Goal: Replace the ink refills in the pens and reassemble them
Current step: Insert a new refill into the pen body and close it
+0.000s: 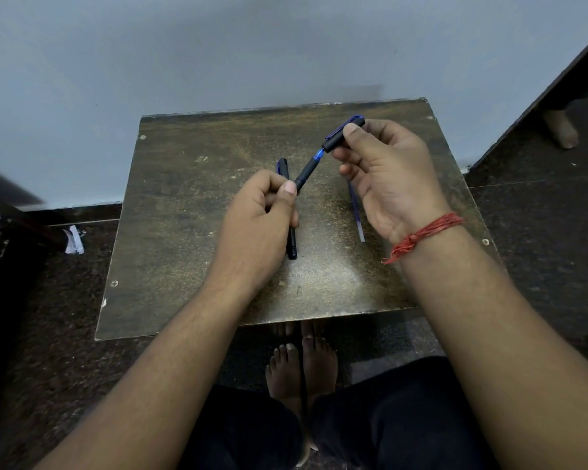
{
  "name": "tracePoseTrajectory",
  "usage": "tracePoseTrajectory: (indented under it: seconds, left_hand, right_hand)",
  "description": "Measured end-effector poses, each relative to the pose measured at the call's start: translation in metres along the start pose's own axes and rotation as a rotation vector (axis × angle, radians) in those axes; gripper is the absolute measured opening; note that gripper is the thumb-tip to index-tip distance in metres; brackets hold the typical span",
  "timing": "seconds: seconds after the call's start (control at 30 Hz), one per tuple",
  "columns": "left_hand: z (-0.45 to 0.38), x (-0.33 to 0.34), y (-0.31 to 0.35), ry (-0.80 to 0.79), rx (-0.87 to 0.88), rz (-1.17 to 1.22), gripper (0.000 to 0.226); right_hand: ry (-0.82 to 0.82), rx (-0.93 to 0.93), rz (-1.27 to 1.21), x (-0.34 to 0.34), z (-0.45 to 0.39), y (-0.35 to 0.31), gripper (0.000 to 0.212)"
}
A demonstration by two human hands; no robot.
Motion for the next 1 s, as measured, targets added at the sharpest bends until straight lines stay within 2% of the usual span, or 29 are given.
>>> tracePoseTrajectory:
  seconds: [0.13,0.33,0.5,0.7,1.0]
  left_hand:
    - [0.000,0.000,0.001,-0.007,0.010,-0.004,0.024]
    - [0.001,-0.003,0.003,0.037,0.021,0.011,0.022]
    - [0.001,-0.006,0.002,0.091,0.019,0.020,0.021]
    - [0.000,-0.010,-0.003,0.118,0.031,-0.014,0.022]
    - [0.001,-0.006,0.003,0.137,-0.013,0.050,0.020]
  right_hand:
    - [-0.058,-0.031,0.085,0.006,0.003,0.000,0.012]
    - [-0.176,-0.177,0.363,0.024,0.012,0.002,0.016]
    - [-0.148,-0.233,0.415,0.032,0.015,0.006,0.020]
    - [-0.130,-0.296,0.560,0.039,0.018,0.011,0.012]
    - [-0.070,-0.360,0.680,0.043,0.029,0.009,0.037]
Point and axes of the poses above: each hand's wrist, its own z-axis away from the middle knuckle, its own x-axis out of the palm, y = z × x, the point moved 7 cm from there along -z, towards the middle knuckle, and after that the axes turned 3 degrees about y, right-handed, at the moved point
